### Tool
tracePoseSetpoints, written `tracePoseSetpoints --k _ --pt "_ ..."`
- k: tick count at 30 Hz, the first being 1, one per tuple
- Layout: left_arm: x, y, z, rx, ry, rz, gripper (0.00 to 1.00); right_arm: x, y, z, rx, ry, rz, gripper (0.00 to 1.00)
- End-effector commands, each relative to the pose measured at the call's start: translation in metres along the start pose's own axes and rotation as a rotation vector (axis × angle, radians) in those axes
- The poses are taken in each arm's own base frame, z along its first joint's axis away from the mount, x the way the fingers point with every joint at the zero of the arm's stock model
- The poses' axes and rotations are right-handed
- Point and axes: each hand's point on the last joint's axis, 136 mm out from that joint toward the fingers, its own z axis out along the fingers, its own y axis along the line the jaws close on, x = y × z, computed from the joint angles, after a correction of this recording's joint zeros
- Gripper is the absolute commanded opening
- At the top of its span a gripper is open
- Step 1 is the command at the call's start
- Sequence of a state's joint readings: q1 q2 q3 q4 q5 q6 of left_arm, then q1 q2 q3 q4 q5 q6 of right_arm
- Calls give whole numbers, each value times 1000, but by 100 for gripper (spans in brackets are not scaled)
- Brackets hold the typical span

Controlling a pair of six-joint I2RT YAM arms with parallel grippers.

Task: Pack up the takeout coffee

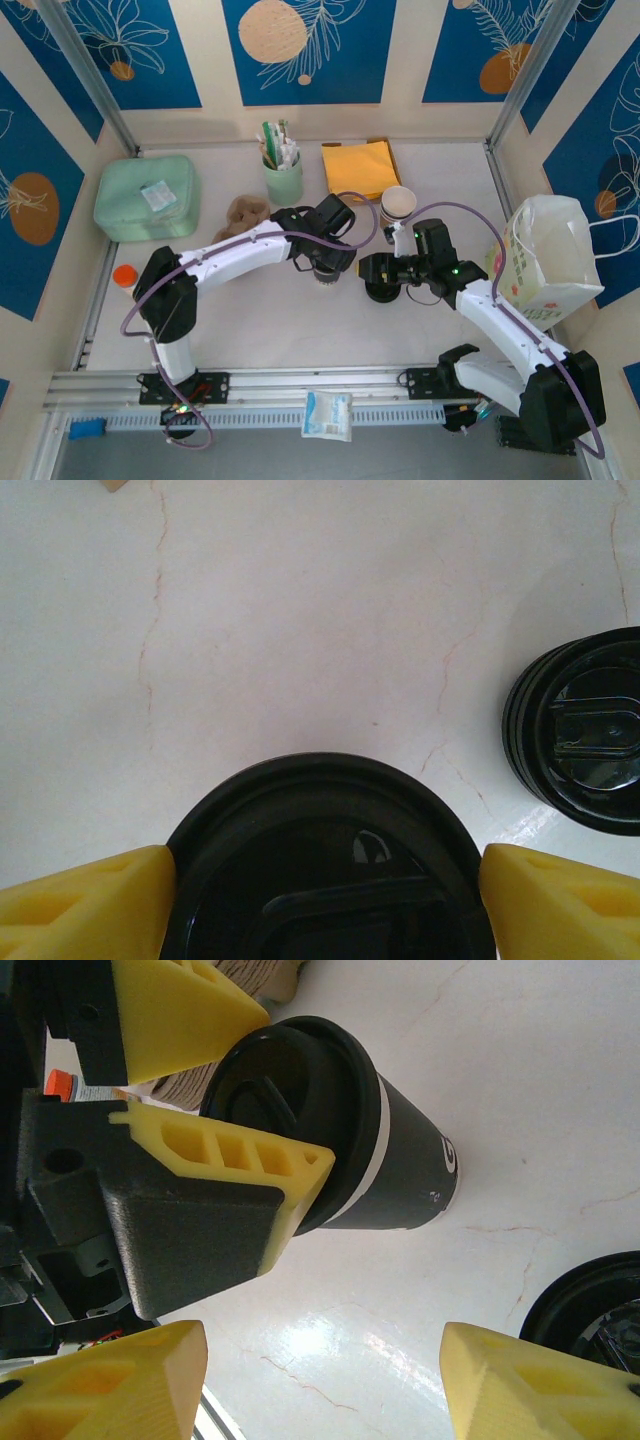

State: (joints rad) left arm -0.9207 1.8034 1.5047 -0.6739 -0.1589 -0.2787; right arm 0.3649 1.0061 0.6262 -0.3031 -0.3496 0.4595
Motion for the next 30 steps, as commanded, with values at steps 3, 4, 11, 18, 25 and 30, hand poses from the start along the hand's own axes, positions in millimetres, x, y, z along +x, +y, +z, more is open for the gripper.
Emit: tracePoseSetpoints --k 3,4,11,18,25,30 --pt "6 2 6 -22 25 24 83 -2 8 -4 -29 10 -7 63" --pt "5 1 6 -22 24 23 83 -2 9 -4 -31 11 -8 63" --pt "-3 -3 0 1 -1 17 88 -4 11 -5 -35 11 -10 64" --pt "-12 -9 -10 37 -29 7 93 -5 13 -6 -35 10 -11 64" --pt "-20 -13 -19 68 -59 -16 96 -7 14 -7 -36 7 -12 64" --pt "-24 -14 -25 77 -72 -26 97 -7 14 -8 -37 4 -13 64"
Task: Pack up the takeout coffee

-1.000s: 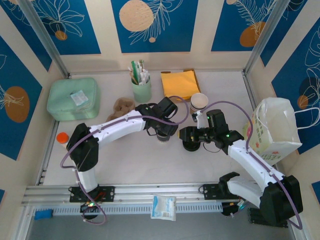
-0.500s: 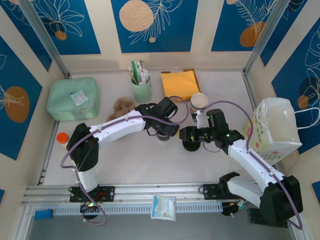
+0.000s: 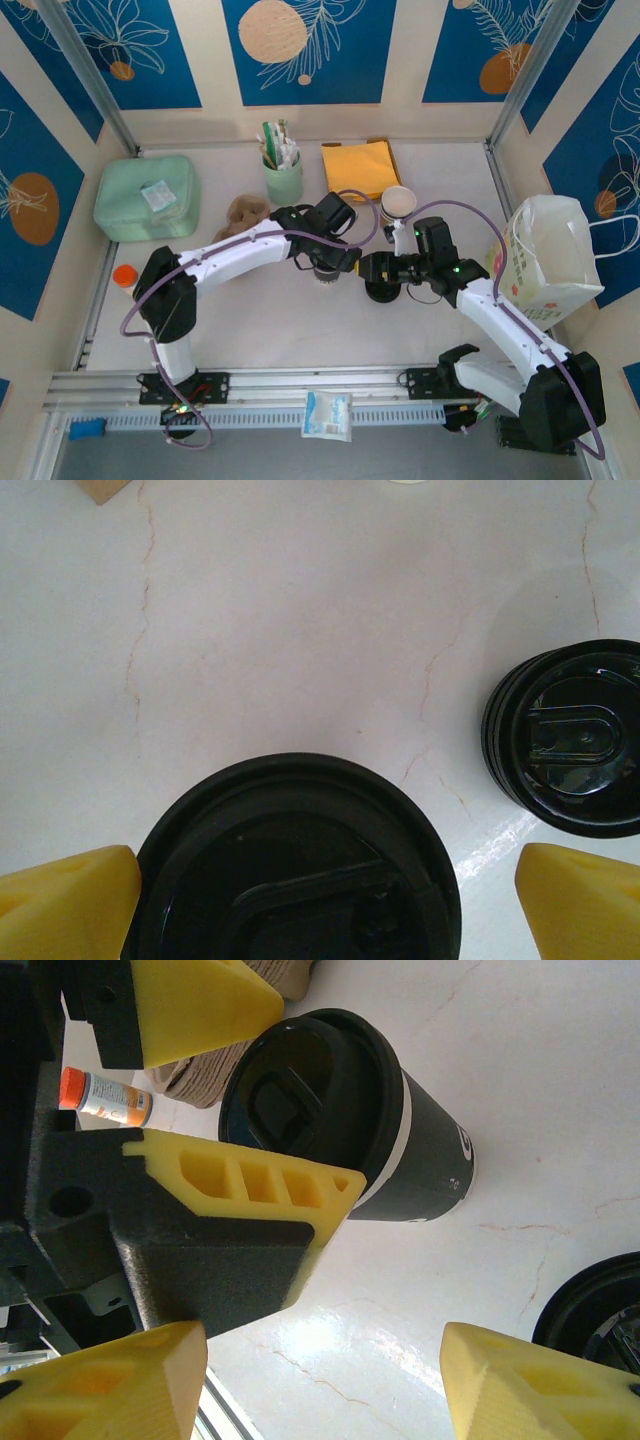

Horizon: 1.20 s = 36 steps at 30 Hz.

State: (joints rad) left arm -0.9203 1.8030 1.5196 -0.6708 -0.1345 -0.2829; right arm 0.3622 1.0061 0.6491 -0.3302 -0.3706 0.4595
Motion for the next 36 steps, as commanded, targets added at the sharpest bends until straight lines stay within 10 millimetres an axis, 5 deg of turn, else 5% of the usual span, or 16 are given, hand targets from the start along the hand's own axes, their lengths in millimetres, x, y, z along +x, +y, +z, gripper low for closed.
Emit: tracePoseSetpoints --k 1,13,20,28,36 --pt "-20 -9 -22 50 -65 -24 97 -6 9 -5 -21 -7 -17 64" --pt "-48 5 -42 13 -147 -64 100 -5 17 -18 -37 -24 -37 64" --pt "-62 49 -69 -38 -201 -148 100 -14 20 -18 -31 4 4 63" --pt "-27 94 -79 51 -182 -348 100 -25 20 2 25 139 57 63" --pt "17 95 -59 120 -99 -422 99 -31 13 36 105 248 73 63"
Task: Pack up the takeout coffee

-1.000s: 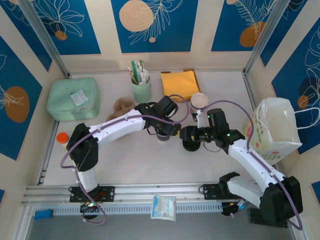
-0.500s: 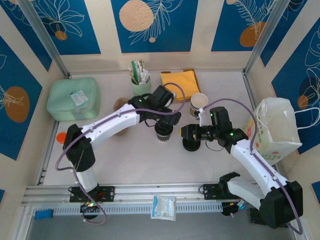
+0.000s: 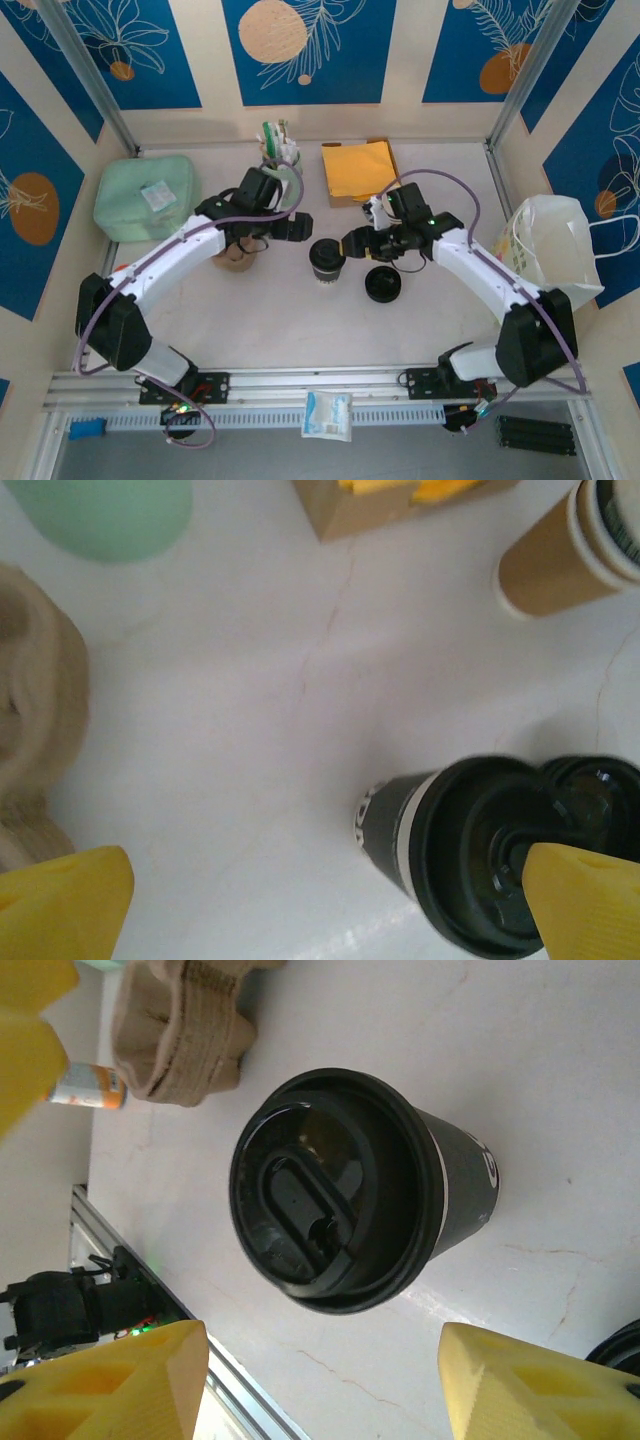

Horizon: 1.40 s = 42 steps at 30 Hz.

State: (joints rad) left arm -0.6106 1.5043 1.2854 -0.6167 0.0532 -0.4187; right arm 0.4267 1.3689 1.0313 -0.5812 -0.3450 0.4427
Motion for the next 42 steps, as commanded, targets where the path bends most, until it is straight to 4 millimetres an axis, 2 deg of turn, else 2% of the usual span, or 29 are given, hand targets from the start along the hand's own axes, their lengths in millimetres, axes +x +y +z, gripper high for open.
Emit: tracePoseSetpoints --k 1,7,16,42 --pt "12 -6 2 67 29 -39 99 0 0 7 33 51 -1 63" --pt "30 0 14 71 64 -59 99 -7 1 20 58 79 -8 63" --pt "45 4 28 77 98 -69 99 -12 -2 31 76 102 -13 63" --pt "54 5 56 88 143 -77 97 -3 -16 46 93 136 19 63"
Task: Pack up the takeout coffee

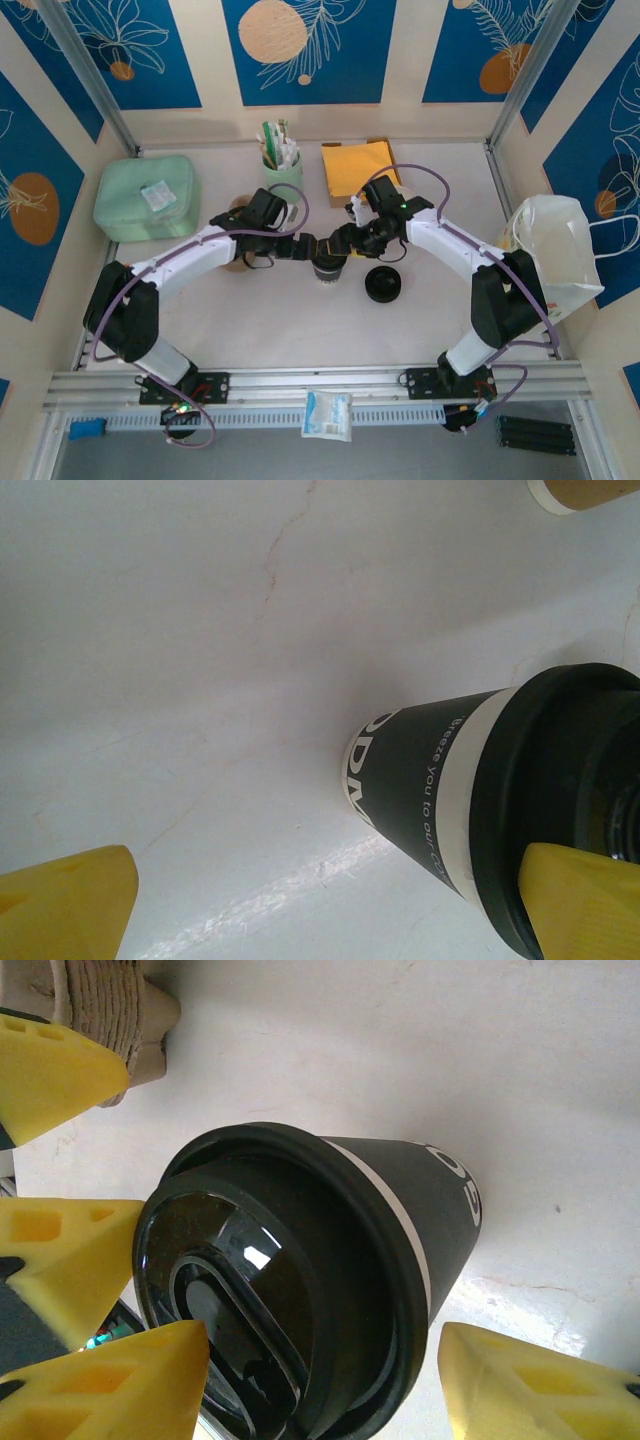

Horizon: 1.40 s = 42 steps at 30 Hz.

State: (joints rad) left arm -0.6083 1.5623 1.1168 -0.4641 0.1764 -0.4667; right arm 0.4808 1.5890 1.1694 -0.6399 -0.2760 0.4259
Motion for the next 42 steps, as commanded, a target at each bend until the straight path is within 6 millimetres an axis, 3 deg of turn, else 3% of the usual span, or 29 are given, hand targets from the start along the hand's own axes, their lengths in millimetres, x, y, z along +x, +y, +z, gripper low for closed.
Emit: tracePoseSetpoints --k 1,17,29,37,42 --pt "7 5 9 4 29 -19 97 6 -2 6 -4 22 -1 63" --pt "30 26 26 -53 77 -29 96 15 -14 15 12 39 34 62" --pt "62 43 46 -81 138 -64 95 21 -19 20 5 47 52 62" --pt "31 24 23 -52 72 -36 95 10 -3 8 -41 27 26 63" --pt "12 9 9 -24 31 -24 95 -4 14 -5 -105 -3 -1 69"
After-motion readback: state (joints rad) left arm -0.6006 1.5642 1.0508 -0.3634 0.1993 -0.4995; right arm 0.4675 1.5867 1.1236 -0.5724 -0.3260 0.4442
